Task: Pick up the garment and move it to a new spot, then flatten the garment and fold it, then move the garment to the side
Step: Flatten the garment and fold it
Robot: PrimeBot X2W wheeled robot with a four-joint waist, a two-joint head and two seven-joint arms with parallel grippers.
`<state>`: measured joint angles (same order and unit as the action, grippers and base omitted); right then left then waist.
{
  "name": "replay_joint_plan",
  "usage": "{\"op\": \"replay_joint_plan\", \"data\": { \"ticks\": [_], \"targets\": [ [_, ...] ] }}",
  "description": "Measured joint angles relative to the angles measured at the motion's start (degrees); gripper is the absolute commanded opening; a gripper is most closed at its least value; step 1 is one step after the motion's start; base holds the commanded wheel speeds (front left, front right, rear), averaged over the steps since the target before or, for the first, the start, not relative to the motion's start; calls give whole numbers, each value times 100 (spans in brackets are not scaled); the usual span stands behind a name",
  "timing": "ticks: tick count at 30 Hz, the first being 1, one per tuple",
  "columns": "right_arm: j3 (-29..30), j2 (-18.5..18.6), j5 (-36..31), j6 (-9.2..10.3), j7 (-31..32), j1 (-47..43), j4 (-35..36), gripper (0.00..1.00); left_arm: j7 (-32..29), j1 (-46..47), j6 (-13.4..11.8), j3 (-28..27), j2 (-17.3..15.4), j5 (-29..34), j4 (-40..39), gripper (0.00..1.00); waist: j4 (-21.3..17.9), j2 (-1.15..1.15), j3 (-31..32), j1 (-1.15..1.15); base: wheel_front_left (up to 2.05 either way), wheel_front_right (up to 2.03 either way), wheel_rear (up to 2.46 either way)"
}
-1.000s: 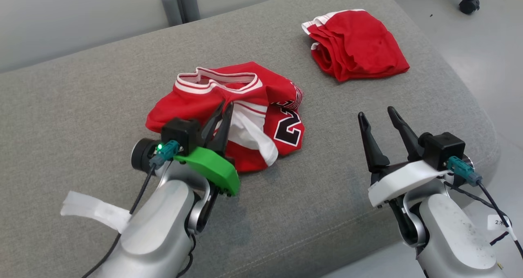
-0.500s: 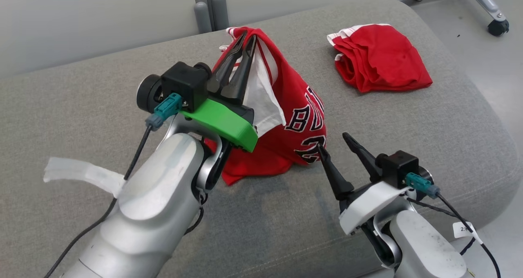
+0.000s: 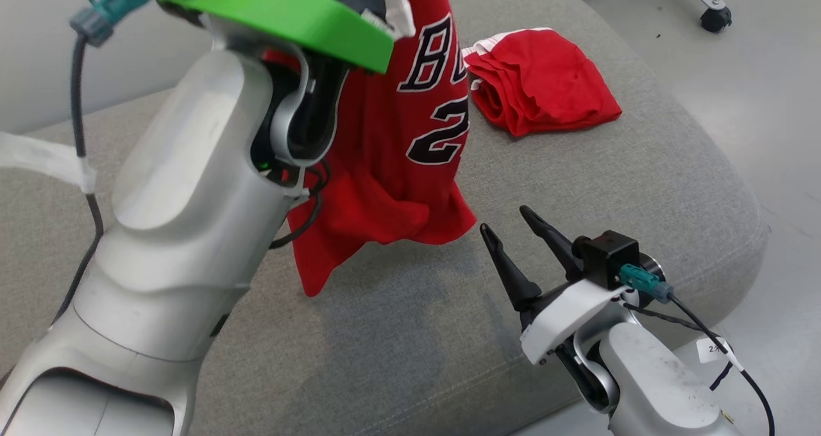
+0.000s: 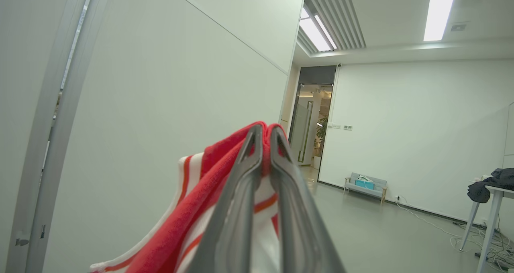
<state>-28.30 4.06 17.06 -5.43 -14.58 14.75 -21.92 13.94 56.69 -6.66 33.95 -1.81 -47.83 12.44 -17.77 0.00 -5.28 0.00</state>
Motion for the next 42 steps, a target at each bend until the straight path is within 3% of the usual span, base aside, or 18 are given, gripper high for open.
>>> {"op": "replay_joint_plan", "data": {
  "ticks": [4,11,14,17,23,31,42],
  "targets": [
    [94,1,8,4,0,3,-47,100,49,351,-18,-358,94,-164,21,0,-10,0,-88,0,0,0,0],
    [227,-1,14,16,0,53,29,100,49,-6,-47,-1138,15,392,1370,0,217,0,-173,0,0,0,0],
    [266,2,13,48,0,119,58,100,47,-766,-47,-1666,-620,716,2191,0,369,0,-251,0,0,0,0],
    [271,10,10,48,0,130,57,100,47,-1438,-49,-1801,-1132,961,2747,0,528,-1,-340,0,0,0,0],
    [119,88,-23,31,0,120,15,100,48,-1880,-49,-1920,-678,976,3121,0,859,-1,-539,0,0,0,0],
    [-586,78,-221,-112,0,114,-113,100,49,-1880,-48,-1853,-69,1336,2537,0,1187,0,-861,0,0,0,0],
    [-1058,40,-238,-163,2,103,-398,100,49,-1890,-48,-1903,-2,1647,2183,0,1388,0,-1024,0,0,0,0]
  ]
}}
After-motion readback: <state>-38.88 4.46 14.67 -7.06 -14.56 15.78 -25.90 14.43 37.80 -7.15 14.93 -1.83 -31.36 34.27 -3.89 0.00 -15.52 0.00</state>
